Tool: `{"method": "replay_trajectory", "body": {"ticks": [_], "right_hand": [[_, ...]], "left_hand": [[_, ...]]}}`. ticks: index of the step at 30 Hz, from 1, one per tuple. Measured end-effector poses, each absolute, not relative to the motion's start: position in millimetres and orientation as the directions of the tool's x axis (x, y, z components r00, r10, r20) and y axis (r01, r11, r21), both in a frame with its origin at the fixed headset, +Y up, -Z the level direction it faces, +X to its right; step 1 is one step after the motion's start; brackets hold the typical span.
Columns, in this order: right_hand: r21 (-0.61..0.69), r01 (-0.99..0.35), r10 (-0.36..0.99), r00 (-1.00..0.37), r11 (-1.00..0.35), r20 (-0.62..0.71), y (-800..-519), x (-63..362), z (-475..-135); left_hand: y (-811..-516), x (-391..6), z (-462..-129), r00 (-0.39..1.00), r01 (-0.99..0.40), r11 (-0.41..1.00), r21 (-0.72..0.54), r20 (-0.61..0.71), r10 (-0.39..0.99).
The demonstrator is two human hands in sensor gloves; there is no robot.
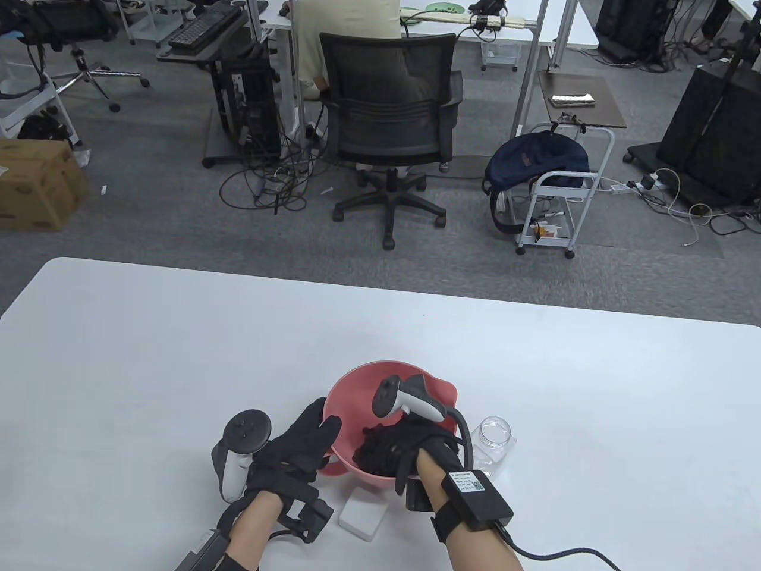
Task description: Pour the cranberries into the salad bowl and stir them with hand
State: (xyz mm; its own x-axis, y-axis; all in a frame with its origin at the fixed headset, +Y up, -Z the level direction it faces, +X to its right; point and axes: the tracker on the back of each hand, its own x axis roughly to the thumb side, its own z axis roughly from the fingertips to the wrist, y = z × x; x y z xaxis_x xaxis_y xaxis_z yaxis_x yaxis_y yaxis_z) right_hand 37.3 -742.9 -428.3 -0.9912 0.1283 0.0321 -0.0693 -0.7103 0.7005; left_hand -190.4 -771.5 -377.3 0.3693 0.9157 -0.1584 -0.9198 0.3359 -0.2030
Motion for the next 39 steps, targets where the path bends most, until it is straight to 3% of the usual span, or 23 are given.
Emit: {"method": "replay_trajectory", "body": {"ticks": [39], "right_hand": [[0.682, -0.115, 0.171, -0.985, -0.722, 0.015, -743.2, 39.9, -427.2]], "left_hand": [[-772.8, -190.4, -377.9, 0.365, -0.921, 0.331, -0.206, -0.163, 0.917]]}}
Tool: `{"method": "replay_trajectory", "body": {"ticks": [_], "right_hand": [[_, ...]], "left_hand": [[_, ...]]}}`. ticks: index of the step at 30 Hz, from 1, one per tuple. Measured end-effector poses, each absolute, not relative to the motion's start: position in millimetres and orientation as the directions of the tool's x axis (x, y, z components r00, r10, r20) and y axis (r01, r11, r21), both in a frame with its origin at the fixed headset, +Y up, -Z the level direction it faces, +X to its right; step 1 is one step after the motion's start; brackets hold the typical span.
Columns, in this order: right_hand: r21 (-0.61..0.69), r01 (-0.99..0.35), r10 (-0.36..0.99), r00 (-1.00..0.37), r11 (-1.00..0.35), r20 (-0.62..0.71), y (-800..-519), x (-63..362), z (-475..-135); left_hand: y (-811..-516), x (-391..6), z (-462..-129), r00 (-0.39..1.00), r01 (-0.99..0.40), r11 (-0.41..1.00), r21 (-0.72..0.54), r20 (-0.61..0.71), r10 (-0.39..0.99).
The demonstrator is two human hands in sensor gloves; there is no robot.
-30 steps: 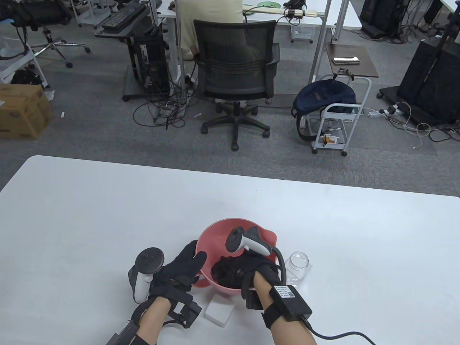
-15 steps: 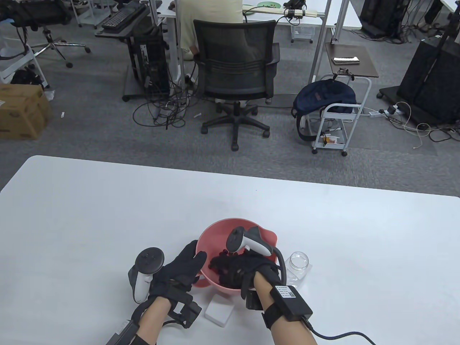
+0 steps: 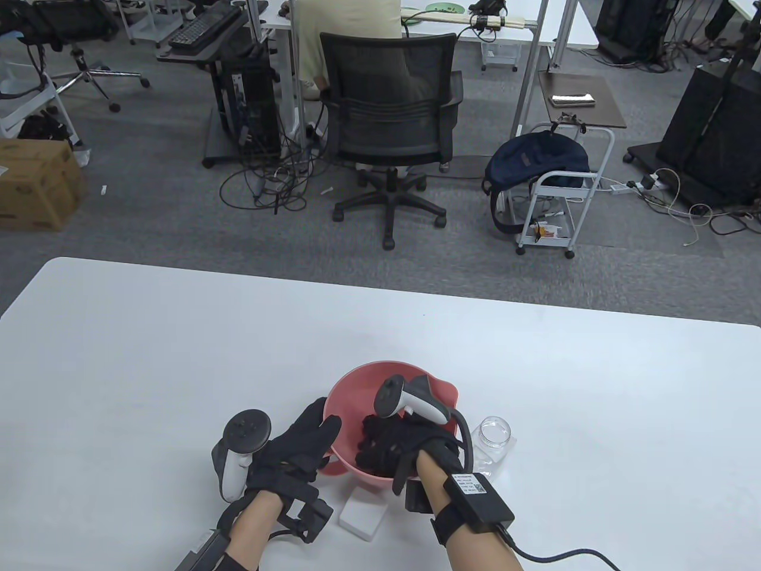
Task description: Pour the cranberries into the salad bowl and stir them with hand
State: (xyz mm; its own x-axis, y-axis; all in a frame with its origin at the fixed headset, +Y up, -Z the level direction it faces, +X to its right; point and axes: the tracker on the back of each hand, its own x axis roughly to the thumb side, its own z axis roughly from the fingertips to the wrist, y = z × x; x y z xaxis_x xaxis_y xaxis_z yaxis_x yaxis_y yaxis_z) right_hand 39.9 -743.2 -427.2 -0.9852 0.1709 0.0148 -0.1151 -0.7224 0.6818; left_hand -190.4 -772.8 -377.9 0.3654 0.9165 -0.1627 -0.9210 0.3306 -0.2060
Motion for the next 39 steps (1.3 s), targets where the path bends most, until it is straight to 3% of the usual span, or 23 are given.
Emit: {"method": "replay_trajectory", "body": {"ticks": [23, 39], "right_hand": [[0.652, -0.051, 0.061, -0.998, -0.757, -0.007, -740.5, 40.6, -429.1], [0.691, -0.048, 0.1, -0.994, -0.721, 0.035, -741.5, 37.9, -427.2]], "left_hand": [[-772.9, -191.4, -378.3, 0.362, -0.922, 0.327, -0.205, -0.168, 0.917], [-773.4, -191.4, -378.3, 0.361, -0.922, 0.325, -0.209, -0.165, 0.918]]}}
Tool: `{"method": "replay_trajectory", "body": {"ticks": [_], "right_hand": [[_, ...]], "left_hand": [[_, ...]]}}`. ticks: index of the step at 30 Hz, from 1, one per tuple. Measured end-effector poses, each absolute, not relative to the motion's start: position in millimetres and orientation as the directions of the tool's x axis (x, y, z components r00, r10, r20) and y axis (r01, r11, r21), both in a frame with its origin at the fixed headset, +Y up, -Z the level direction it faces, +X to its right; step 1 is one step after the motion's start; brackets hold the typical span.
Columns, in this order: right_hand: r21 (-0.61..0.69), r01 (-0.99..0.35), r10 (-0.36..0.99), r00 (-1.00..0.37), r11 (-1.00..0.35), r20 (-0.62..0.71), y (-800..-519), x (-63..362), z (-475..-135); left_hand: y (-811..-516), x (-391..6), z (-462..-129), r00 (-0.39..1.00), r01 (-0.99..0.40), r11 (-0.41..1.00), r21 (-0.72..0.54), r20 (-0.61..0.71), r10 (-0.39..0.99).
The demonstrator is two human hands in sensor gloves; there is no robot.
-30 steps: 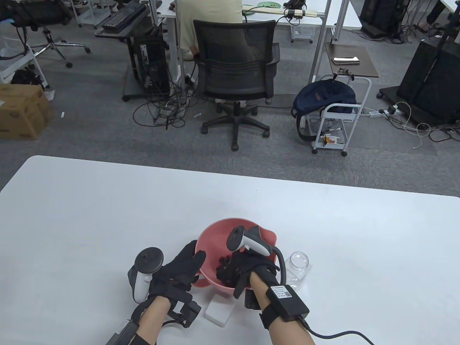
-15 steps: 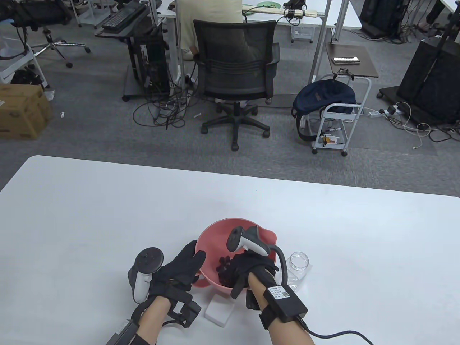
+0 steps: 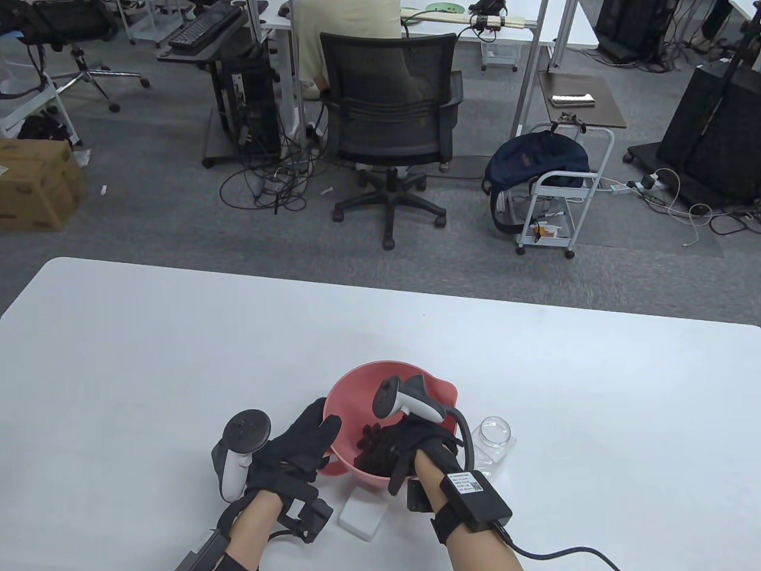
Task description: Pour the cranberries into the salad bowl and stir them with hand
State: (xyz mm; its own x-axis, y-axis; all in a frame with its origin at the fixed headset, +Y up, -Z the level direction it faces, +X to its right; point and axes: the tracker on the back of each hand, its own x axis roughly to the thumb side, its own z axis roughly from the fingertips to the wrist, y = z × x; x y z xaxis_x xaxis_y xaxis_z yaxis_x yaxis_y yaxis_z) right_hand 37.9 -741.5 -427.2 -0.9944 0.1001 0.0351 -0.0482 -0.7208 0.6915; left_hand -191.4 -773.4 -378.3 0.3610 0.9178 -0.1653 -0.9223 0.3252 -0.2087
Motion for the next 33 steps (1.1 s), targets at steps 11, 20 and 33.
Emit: {"method": "replay_trajectory", "body": {"ticks": [11, 20, 33], "right_hand": [[0.684, -0.08, 0.159, -0.986, -0.725, 0.053, -737.6, 39.0, -425.0], [0.675, -0.101, 0.19, -0.98, -0.731, 0.059, -737.3, 40.2, -424.5], [0.682, -0.095, 0.18, -0.982, -0.725, 0.055, -737.5, 40.6, -423.8]], "left_hand": [[-773.5, -190.6, -378.3, 0.362, -0.921, 0.326, -0.212, -0.161, 0.918], [-773.6, -190.2, -378.3, 0.363, -0.921, 0.327, -0.213, -0.158, 0.918], [-773.8, -190.0, -378.2, 0.362, -0.921, 0.326, -0.214, -0.159, 0.919]]}}
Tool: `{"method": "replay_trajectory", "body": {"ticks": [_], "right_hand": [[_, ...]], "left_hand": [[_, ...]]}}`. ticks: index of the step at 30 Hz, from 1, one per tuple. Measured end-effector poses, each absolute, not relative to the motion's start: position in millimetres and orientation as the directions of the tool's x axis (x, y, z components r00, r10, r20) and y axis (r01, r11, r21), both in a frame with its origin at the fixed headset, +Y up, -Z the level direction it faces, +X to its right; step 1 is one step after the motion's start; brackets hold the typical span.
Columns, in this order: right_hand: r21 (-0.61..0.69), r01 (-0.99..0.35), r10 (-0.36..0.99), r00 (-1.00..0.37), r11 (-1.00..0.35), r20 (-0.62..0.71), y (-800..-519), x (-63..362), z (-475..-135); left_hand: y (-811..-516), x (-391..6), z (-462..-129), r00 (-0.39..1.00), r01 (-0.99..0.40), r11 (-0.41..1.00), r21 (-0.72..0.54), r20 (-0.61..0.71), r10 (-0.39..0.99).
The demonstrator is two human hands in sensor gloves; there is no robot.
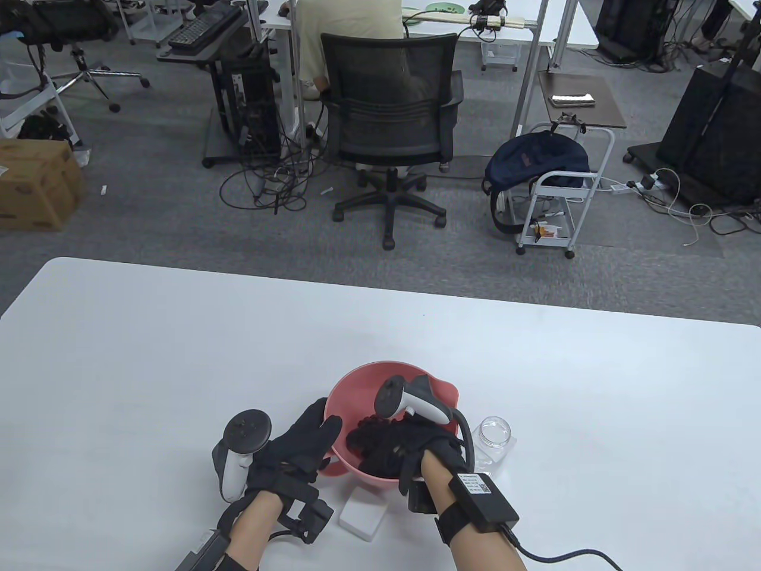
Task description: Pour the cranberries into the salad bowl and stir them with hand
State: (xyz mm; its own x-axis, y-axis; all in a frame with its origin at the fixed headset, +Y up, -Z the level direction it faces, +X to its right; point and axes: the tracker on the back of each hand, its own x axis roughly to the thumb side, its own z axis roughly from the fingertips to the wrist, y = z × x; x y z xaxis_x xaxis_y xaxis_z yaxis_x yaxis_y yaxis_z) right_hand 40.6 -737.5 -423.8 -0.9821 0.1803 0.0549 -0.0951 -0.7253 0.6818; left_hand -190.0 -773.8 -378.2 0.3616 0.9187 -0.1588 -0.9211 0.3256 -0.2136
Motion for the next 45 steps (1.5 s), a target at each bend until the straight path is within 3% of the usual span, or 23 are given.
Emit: {"method": "replay_trajectory", "body": {"ticks": [45], "right_hand": [[0.657, -0.042, 0.053, -0.999, -0.753, -0.003, -733.2, 39.2, -424.9]], "left_hand": [[-774.6, -191.7, -379.1, 0.347, -0.927, 0.309, -0.212, -0.179, 0.921]]}}
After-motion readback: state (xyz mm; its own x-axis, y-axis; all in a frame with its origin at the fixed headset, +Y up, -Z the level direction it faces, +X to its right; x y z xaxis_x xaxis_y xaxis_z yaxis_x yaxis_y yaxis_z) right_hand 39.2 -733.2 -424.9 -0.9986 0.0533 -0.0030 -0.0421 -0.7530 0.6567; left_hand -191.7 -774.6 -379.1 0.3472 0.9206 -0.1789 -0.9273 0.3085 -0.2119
